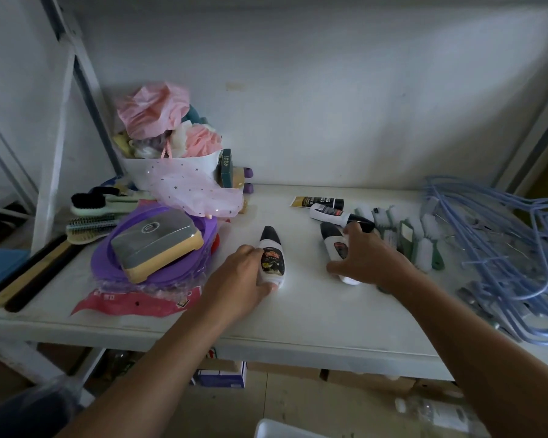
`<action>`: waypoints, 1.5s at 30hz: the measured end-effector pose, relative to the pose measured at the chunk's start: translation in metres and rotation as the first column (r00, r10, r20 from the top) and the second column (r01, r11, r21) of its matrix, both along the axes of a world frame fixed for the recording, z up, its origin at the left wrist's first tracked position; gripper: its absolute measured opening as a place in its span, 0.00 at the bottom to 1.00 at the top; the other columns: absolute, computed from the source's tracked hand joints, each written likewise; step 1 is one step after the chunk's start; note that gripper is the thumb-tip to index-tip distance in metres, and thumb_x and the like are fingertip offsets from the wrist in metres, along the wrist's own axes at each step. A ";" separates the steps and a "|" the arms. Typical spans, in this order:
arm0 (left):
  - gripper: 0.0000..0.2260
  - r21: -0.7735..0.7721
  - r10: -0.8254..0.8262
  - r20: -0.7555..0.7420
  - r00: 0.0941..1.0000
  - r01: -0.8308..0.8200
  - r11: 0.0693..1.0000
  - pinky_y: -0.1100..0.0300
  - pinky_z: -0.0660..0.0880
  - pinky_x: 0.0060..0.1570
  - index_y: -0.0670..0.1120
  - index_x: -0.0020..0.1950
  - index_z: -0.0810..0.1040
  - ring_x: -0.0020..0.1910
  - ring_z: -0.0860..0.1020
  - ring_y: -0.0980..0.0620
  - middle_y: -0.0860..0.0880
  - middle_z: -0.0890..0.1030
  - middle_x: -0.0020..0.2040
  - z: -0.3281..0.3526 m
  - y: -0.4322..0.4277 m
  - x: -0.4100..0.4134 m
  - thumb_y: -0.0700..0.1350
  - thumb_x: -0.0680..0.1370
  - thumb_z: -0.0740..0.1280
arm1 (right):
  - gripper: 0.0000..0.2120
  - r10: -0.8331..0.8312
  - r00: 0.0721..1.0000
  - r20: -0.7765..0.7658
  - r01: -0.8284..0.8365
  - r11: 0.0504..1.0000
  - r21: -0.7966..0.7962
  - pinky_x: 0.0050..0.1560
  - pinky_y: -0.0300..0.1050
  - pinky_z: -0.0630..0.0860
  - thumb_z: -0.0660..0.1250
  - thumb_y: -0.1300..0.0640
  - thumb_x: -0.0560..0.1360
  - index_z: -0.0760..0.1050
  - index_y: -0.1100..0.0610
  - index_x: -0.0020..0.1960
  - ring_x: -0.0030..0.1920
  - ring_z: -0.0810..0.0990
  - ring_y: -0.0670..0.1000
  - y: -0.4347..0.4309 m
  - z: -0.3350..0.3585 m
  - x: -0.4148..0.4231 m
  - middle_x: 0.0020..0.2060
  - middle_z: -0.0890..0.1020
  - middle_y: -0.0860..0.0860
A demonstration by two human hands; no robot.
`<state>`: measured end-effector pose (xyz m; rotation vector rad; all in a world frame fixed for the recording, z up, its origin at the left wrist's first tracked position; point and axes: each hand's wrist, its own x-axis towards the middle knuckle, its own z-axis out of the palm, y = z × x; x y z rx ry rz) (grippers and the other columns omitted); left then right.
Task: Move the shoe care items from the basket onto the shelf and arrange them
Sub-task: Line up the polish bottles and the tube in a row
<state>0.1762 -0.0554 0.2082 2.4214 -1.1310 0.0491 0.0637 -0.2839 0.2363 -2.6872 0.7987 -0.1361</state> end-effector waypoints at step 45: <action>0.27 -0.010 -0.020 0.035 0.999 0.021 1.000 0.52 0.74 0.63 0.45 0.76 0.66 0.64 0.76 0.47 0.48 0.76 0.67 -0.003 0.007 0.008 0.42 0.78 0.70 | 0.35 0.274 0.954 0.125 -0.282 0.958 0.052 0.53 0.47 0.77 0.75 0.44 0.70 0.68 0.45 0.74 0.51 0.78 0.50 0.047 -0.023 0.027 0.54 0.77 0.51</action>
